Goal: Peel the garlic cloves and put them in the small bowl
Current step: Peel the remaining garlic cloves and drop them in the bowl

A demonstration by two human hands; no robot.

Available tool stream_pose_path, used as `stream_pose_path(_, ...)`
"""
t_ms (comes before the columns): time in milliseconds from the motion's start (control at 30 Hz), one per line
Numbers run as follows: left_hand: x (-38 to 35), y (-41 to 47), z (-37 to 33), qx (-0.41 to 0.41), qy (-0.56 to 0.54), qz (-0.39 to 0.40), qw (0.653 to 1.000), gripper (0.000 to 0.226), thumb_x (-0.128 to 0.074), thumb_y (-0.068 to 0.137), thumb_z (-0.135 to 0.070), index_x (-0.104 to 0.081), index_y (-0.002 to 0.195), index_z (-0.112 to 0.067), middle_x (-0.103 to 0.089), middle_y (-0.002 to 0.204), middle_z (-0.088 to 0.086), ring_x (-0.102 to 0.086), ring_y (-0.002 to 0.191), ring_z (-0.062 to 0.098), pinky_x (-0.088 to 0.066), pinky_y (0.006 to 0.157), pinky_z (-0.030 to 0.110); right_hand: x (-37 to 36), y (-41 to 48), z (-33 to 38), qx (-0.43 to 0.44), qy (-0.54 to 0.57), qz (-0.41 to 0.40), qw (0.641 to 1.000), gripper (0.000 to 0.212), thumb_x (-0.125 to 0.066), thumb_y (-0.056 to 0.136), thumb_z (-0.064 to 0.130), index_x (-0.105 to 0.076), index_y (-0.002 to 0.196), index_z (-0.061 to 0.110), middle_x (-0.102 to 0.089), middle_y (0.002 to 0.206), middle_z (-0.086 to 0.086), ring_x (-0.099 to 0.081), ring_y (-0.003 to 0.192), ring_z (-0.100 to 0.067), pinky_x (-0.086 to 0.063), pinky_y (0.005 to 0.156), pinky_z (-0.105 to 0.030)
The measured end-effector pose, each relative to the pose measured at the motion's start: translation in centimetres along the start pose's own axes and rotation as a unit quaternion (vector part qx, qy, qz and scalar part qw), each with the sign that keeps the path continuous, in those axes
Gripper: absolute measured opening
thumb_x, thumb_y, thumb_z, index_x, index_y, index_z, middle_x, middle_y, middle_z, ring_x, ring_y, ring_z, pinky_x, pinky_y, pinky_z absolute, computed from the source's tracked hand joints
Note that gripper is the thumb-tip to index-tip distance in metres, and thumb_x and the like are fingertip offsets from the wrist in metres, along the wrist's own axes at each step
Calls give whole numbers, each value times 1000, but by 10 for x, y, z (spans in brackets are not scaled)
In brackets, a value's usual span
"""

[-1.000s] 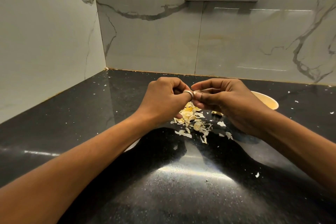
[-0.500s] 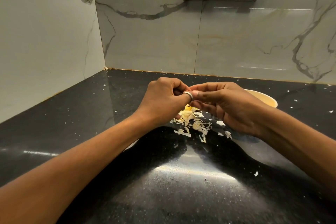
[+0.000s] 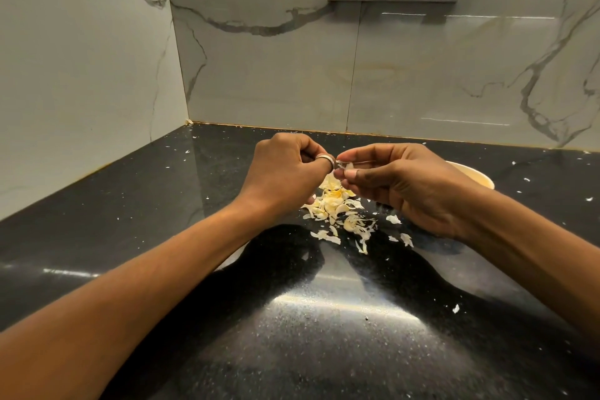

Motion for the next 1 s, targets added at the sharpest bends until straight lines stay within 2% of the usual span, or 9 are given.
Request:
stream_pose_path(233, 4, 2, 3, 9, 15, -31, 999, 9, -68, 92, -18, -70, 83, -18, -68, 66, -2, -70, 56, 13, -62, 56, 39, 5, -2, 2, 0, -37, -31, 999, 29, -62, 86, -15, -71, 108, 2, -76, 102, -19, -75, 96, -25, -62, 74, -26)
stream_pose_path(400, 2, 3, 5, -11, 56, -44, 997, 20, -72, 88, -32, -73, 76, -16, -66, 62, -6, -68, 62, 15, -61, 64, 43, 4, -4, 4, 13, -44, -37, 998, 25, -64, 86, -14, -68, 107, -1, -77, 99, -18, -76, 87, -21, -60, 68, -22)
stream_pose_path(467, 1, 4, 5, -23, 74, -41, 996, 20, -76, 86, -35, -72, 75, -18, -65, 62, -9, -66, 60, 9, -61, 64, 38, 5, -4, 4, 17, -49, -41, 998, 24, -66, 84, -13, -67, 106, -1, -77, 97, -18, -76, 86, -21, -60, 68, -23)
stream_pose_path(567, -1, 3, 2, -58, 67, -8, 996, 4, -77, 86, -26, -75, 89, -23, -66, 74, -17, -62, 64, -5, -56, 65, 19, 5, -4, 4, 27, -62, -46, 997, 21, -68, 83, -12, -67, 101, 0, -77, 95, -18, -76, 85, -22, -61, 70, -24)
stream_pose_path(633, -4, 2, 0, -73, 42, 19, 996, 7, -75, 89, -23, -77, 95, -21, -67, 76, -18, -62, 65, -6, -54, 62, 14, 5, -3, 5, 37, -82, -49, 995, 18, -68, 84, -11, -69, 98, 0, -76, 93, -17, -75, 82, -22, -60, 68, -23)
stream_pose_path(800, -9, 0, -1, -50, -7, 48, 998, 10, -74, 91, -25, -78, 96, -17, -67, 71, -12, -67, 62, 9, -59, 51, 26, 7, 0, 4, 55, -141, -44, 987, 14, -71, 85, -5, -74, 97, 1, -77, 93, -16, -75, 87, -21, -60, 75, -23)
stream_pose_path(1000, -7, -1, -2, -59, 2, 45, 997, 8, -73, 91, -21, -78, 93, -14, -65, 67, -10, -66, 57, 11, -60, 49, 34, 8, 1, 2, 73, -189, -43, 978, 12, -73, 86, -2, -77, 96, 3, -77, 91, -13, -72, 85, -16, -59, 78, -22)
Point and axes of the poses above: each hand's wrist, its own y-axis towards the middle knuckle, its own x-axis out of the back of the hand, z = x × y, the point moved 4 cm from there along y, towards the middle knuckle
